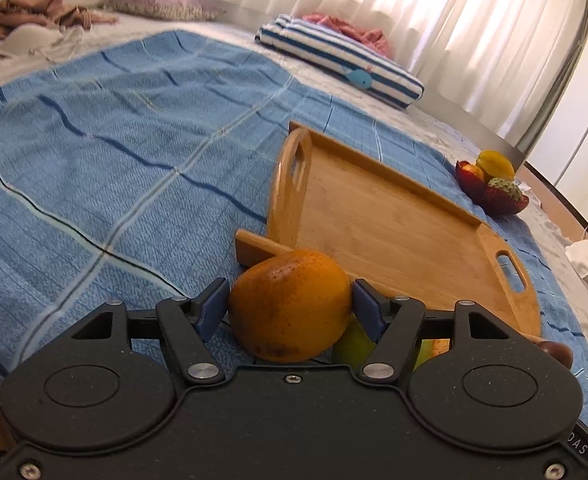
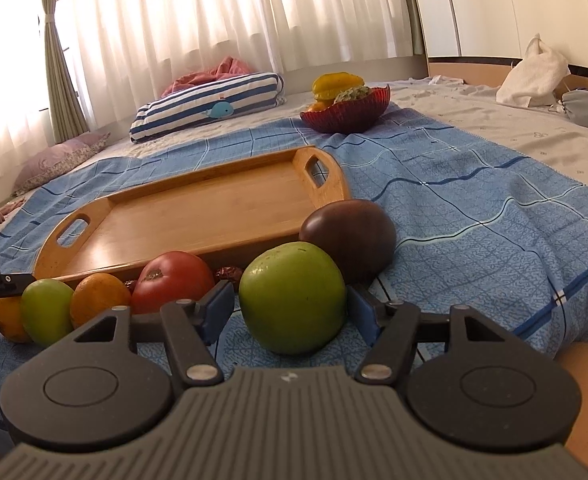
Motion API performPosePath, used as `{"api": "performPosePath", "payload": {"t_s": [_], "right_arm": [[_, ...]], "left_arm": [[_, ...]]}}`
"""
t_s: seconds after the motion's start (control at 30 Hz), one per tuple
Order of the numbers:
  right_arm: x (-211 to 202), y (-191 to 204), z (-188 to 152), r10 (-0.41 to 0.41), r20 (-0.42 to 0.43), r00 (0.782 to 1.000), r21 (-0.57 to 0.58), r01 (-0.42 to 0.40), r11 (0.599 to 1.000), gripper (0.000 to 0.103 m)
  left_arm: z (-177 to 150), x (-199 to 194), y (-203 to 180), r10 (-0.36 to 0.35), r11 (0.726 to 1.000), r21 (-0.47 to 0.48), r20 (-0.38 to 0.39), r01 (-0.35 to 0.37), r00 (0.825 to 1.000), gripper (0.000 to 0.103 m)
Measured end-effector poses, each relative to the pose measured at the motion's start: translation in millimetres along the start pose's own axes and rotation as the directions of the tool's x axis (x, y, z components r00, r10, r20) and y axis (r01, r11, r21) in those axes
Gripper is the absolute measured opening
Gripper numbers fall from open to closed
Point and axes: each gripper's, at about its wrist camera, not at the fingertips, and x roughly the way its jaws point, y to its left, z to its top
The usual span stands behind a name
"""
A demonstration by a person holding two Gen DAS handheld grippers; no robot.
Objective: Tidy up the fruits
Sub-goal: 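Move the left gripper to the large orange while the right gripper approaches the green apple, then close the left gripper on the orange while the right gripper closes on the green apple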
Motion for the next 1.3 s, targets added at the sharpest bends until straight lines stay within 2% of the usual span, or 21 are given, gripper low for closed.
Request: {"api": "performPosePath", "payload": {"t_s": [0.5, 0.67, 0.8, 1.07, 1.3], "right_arm": [[0, 2, -1, -0.014, 0.0, 1.0, -0.007, 0.014, 1.0, 0.061], [-4, -1, -1, -0.011, 0.004, 1.0, 0.019, 0.011, 1.0, 0.061], [-7, 0, -1, -0.005, 0.011, 1.0, 0.007, 0.005, 1.0, 0.061], [-18, 5, 0, 0.048, 0.052, 0.997, -0.023, -0.047, 0.999, 0.061], [-21, 10, 11, 0.073, 0.096, 0.993, -0.042, -0.069, 0.997, 0.061]], "left_arm": [[0, 7, -1, 0.008, 1.0, -0.011, 0.0, -0.008, 1.0, 0.064], [-4, -4, -12, 0.057, 0.996, 0.073, 0.038, -0.059, 0.998, 0.064], [-12, -13, -24, 0.105, 0.977, 0.175, 0.097, -0.121, 0.99, 0.064], [-17, -28, -36, 0.112, 0.955, 0.252, 0.18, -0.156, 0.977, 0.064], [-15, -39, -50, 0.074, 0.945, 0.297, 0.219, -0.139, 0.973, 0.064]]}}
